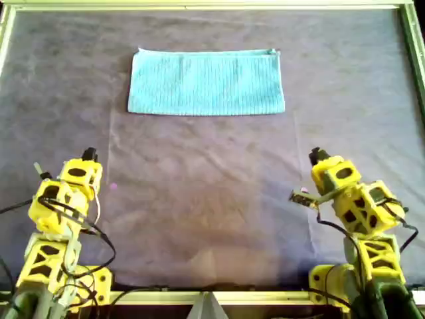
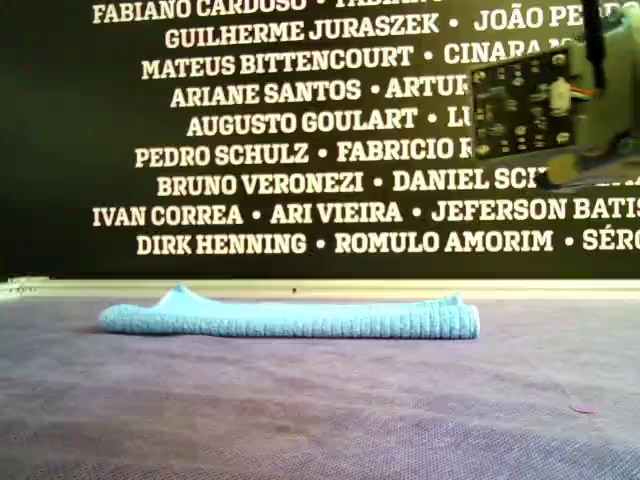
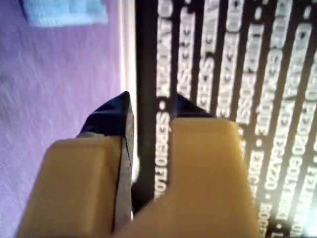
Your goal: Fold a cloth
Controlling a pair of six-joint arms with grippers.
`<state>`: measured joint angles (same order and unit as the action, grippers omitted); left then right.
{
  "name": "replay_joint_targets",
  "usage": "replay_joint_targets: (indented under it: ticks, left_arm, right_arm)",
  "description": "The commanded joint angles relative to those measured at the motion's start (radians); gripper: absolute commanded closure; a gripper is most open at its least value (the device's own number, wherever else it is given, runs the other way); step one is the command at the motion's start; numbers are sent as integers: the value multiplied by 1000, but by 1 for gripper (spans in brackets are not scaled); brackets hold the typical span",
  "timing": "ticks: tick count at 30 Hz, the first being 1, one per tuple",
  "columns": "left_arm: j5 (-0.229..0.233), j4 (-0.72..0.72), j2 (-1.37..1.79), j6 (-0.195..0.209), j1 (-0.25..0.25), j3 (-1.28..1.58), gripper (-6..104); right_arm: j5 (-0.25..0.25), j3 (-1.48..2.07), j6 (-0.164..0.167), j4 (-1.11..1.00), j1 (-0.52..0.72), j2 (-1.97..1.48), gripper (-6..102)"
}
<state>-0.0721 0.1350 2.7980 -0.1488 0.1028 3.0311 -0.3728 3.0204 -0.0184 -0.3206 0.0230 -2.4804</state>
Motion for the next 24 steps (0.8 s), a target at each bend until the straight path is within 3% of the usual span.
replay_joint_targets:
  ticks: [1, 4, 5, 8, 14, 21, 24]
  left_arm:
    - [-3, 25, 20, -14, -31, -15, 46]
    - [12, 28, 21, -21, -35, -15, 46]
    - [12, 28, 21, -11, -31, -15, 46]
    - [-3, 28, 6, -11, -21, -17, 45]
    - [12, 11, -48, -8, -21, -101, 45]
    - [15, 9, -611, -6, -21, -482, 45]
    - [-2, 11, -828, -6, -20, -630, 45]
  right_arm:
    - [2, -31, 5, -31, -5, -37, 44]
    - [2, -31, -11, -32, -5, -63, 42]
    - [2, -26, 5, -32, -5, -74, 42]
    - [0, -43, 5, -25, -20, -57, 42]
    - [2, -270, 5, 71, -25, 118, 42]
    - [-15, -764, 5, 247, -26, 729, 42]
    - [0, -908, 5, 281, -58, 920, 42]
